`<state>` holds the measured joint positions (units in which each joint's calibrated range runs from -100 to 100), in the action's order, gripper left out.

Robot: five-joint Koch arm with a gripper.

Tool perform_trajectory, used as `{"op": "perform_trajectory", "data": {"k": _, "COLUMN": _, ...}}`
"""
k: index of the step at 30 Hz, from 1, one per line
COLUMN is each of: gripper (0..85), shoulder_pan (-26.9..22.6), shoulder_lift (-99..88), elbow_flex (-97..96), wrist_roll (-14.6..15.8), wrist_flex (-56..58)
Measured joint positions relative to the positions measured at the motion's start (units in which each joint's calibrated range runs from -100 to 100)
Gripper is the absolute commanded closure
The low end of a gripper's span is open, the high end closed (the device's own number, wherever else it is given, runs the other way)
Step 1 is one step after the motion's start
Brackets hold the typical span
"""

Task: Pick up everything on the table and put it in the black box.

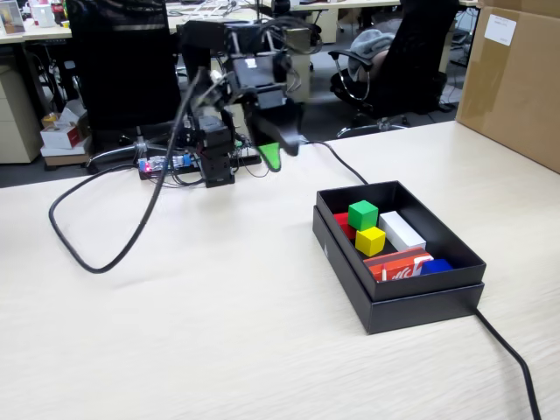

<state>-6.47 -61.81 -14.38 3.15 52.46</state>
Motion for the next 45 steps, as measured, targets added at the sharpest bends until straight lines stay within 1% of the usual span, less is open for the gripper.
{"op": "perform_trajectory", "data": {"k": 1, "gripper": 38.7, "shoulder_pan": 0.49, "shoulder_lift": -2.2, "elbow_flex": -1.92, "wrist_roll": -0.29, "wrist_flex": -1.39}}
{"op": "perform_trajectory", "data": {"k": 2, "gripper": 38.6, "shoulder_pan": 1.37, "shoulder_lift": -6.86, "elbow_flex": -9.58, "wrist_roll": -0.98, "wrist_flex": -4.34}}
{"op": "perform_trajectory", "data": {"k": 4, "gripper": 37.6, "shoulder_pan": 2.93, "shoulder_lift": -13.59, "elbow_flex": -20.54, "wrist_roll": -1.32, "wrist_flex": -5.34}}
{"op": "perform_trajectory", "data": {"k": 7, "gripper": 37.2, "shoulder_pan": 3.61, "shoulder_lift": -20.45, "elbow_flex": -24.55, "wrist_roll": -1.61, "wrist_flex": -6.58}}
{"op": "perform_trajectory", "data": {"k": 12, "gripper": 37.8, "shoulder_pan": 4.69, "shoulder_lift": -29.77, "elbow_flex": -36.6, "wrist_roll": -2.15, "wrist_flex": -10.45}}
{"op": "perform_trajectory", "data": {"k": 15, "gripper": 37.8, "shoulder_pan": 5.37, "shoulder_lift": -34.17, "elbow_flex": -43.45, "wrist_roll": -2.49, "wrist_flex": -14.87}}
{"op": "perform_trajectory", "data": {"k": 22, "gripper": 38.2, "shoulder_pan": 6.64, "shoulder_lift": -36.76, "elbow_flex": -56.96, "wrist_roll": -2.69, "wrist_flex": -22.3}}
{"op": "perform_trajectory", "data": {"k": 23, "gripper": 38.3, "shoulder_pan": 6.84, "shoulder_lift": -36.76, "elbow_flex": -60.06, "wrist_roll": -2.93, "wrist_flex": -25.09}}
{"op": "perform_trajectory", "data": {"k": 24, "gripper": 38.3, "shoulder_pan": 7.23, "shoulder_lift": -36.89, "elbow_flex": -65.45, "wrist_roll": -3.57, "wrist_flex": -32.06}}
{"op": "perform_trajectory", "data": {"k": 26, "gripper": 38.3, "shoulder_pan": 7.37, "shoulder_lift": -37.02, "elbow_flex": -69.28, "wrist_roll": -4.59, "wrist_flex": -39.41}}
{"op": "perform_trajectory", "data": {"k": 28, "gripper": 38.3, "shoulder_pan": 7.42, "shoulder_lift": -37.15, "elbow_flex": -72.02, "wrist_roll": -4.88, "wrist_flex": -43.98}}
{"op": "perform_trajectory", "data": {"k": 31, "gripper": 38.3, "shoulder_pan": 7.13, "shoulder_lift": -37.54, "elbow_flex": -75.58, "wrist_roll": -4.79, "wrist_flex": -47.85}}
{"op": "perform_trajectory", "data": {"k": 34, "gripper": 38.2, "shoulder_pan": 7.08, "shoulder_lift": -37.8, "elbow_flex": -80.88, "wrist_roll": -4.64, "wrist_flex": -55.75}}
{"op": "perform_trajectory", "data": {"k": 36, "gripper": 38.0, "shoulder_pan": 7.08, "shoulder_lift": -37.93, "elbow_flex": -81.79, "wrist_roll": -4.64, "wrist_flex": -57.53}}
{"op": "perform_trajectory", "data": {"k": 43, "gripper": 37.9, "shoulder_pan": 6.84, "shoulder_lift": -37.67, "elbow_flex": -82.06, "wrist_roll": -4.74, "wrist_flex": -57.61}}
{"op": "perform_trajectory", "data": {"k": 45, "gripper": 36.3, "shoulder_pan": 6.74, "shoulder_lift": -37.67, "elbow_flex": -82.15, "wrist_roll": -4.74, "wrist_flex": -57.61}}
